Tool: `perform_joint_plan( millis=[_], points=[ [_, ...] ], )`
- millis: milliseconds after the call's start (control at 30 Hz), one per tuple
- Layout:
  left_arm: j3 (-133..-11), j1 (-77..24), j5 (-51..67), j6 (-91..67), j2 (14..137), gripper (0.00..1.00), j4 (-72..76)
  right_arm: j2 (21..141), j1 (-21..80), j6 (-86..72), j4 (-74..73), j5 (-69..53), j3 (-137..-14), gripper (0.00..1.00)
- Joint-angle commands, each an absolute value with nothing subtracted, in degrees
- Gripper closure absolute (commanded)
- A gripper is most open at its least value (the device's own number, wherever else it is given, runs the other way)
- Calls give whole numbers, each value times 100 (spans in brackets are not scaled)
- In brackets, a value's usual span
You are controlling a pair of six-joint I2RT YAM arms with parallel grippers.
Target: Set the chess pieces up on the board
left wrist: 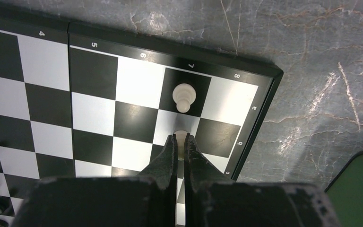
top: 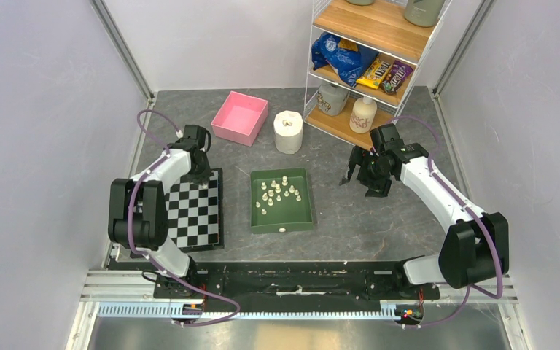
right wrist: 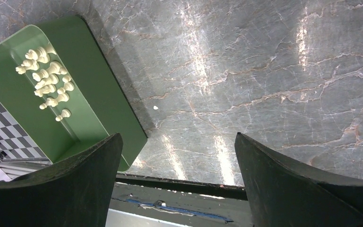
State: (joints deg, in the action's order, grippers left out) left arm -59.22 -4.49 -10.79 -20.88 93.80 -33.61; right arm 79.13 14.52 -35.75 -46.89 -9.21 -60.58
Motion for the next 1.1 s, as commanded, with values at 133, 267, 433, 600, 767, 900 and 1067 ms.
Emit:
perform_joint_plan(
  millis=[133,267,433,600,767,900,1067],
  points=[
    [-6117,-404,-1112,-1939,9519,98,-3147,7778,1459,-3549,-4544,-1029,-6126,3],
    [-6124,-404,-1125,-1954,9562,98,-3162,7775,1455,-3537,-4551,-1030,-6121,3],
    [-6091,-404,-1204,-1988,9517,98,-3237,7798,1458,-3550,-4541,-1035,-6109,3],
    [-6060,-406,-1256,-2003,9444,98,-3311,7797,1459,-3535,-4543,-1036,-6111,3],
    [-6082,-409,-1312,-1979,9455,98,-3406,7781,1459,-3524,-4553,-1060,-6106,3],
    [-6090,-404,-1263,-1984,9483,98,-3393,7772,1459,-3520,-4545,-1047,-6073,3],
    [-6069,-409,-1243,-1987,9482,98,-3385,7796,1466,-3516,-4544,-1072,-6089,3]
  ],
)
